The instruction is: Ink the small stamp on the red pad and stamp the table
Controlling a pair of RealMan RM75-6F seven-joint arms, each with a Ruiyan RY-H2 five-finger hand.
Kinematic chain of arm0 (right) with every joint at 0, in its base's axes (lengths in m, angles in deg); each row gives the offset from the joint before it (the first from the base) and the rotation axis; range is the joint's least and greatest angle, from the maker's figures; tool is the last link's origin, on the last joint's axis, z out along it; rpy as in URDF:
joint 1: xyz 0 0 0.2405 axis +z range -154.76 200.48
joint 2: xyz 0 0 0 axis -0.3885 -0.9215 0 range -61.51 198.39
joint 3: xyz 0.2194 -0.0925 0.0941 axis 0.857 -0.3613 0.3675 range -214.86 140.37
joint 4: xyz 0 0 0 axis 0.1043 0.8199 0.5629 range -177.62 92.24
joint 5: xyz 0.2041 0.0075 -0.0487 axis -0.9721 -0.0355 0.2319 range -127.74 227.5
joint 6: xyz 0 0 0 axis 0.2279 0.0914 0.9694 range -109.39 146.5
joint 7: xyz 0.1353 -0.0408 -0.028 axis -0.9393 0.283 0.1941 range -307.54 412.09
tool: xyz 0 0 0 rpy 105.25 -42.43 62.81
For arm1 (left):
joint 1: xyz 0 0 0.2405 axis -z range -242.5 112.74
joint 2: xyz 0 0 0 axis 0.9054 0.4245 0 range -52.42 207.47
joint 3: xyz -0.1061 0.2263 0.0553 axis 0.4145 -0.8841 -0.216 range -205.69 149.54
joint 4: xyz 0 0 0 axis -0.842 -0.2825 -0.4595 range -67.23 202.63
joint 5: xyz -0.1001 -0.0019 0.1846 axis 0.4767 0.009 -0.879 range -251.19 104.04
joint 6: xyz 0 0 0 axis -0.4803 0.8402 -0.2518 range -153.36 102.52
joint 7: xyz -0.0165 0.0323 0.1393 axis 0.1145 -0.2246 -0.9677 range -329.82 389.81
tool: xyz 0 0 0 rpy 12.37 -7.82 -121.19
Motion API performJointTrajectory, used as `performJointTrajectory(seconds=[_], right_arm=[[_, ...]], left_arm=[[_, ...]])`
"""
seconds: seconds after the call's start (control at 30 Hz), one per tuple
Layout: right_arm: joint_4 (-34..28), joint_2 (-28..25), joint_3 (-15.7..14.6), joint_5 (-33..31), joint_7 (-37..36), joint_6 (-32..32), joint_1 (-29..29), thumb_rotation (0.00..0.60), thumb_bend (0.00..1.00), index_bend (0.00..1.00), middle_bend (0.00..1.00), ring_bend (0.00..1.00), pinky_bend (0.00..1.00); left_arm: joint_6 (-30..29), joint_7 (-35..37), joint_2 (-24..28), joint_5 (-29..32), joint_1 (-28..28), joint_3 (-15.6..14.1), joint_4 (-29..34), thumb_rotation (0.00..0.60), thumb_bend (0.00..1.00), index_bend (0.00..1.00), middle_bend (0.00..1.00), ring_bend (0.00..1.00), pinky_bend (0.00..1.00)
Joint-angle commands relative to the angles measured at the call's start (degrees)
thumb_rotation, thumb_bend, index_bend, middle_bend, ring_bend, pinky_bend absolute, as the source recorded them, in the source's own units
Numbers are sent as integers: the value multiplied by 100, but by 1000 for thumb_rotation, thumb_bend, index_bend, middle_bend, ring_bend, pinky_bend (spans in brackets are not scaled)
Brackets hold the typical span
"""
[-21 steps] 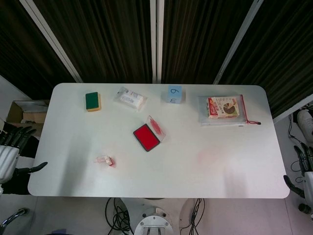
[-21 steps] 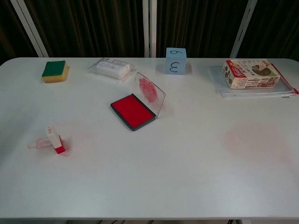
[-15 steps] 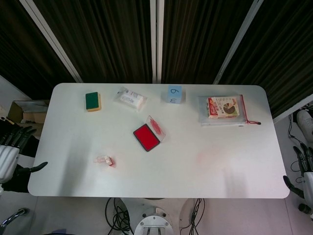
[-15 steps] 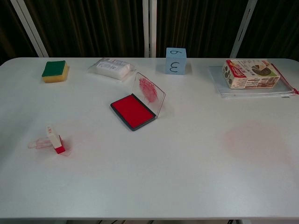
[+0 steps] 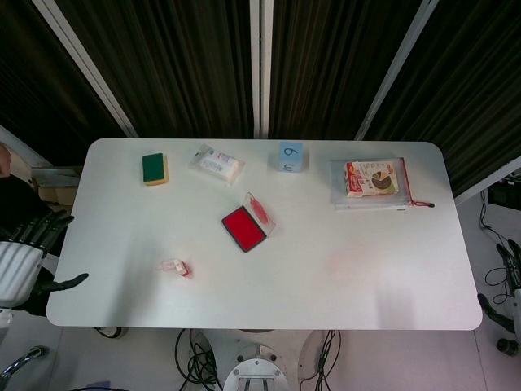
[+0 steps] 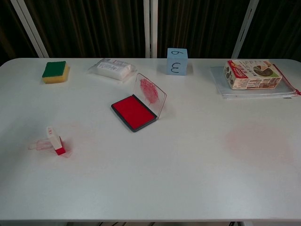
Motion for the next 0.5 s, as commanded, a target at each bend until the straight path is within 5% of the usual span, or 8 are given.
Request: performJointTrajectory(seconds=[0.03, 0.1, 0.17, 0.5], right_arm=[[-53, -35, 5, -3, 83, -88, 51, 600, 153, 0, 0, 0, 0], [-81, -41, 11, -1, 117, -129, 81, 600, 153, 0, 0, 0, 0], [-108, -42, 8, -5, 144, -179, 107, 600, 153, 0, 0, 0, 0], [-95, 4, -38, -20, 213, -235, 104, 600, 155, 0, 0, 0, 0]], left_arm=[[-350, 165, -250, -351, 58, 62, -224, 599, 113, 172, 163, 318, 561], [-414, 278, -386, -517, 96, 26, -344, 600, 175, 226, 259, 619, 818], [-306, 321, -479, -649, 172, -52, -425, 600, 210, 261, 313, 783, 925], [619, -305, -1178, -1263, 829, -265, -861, 600, 220, 258, 284, 871, 974]])
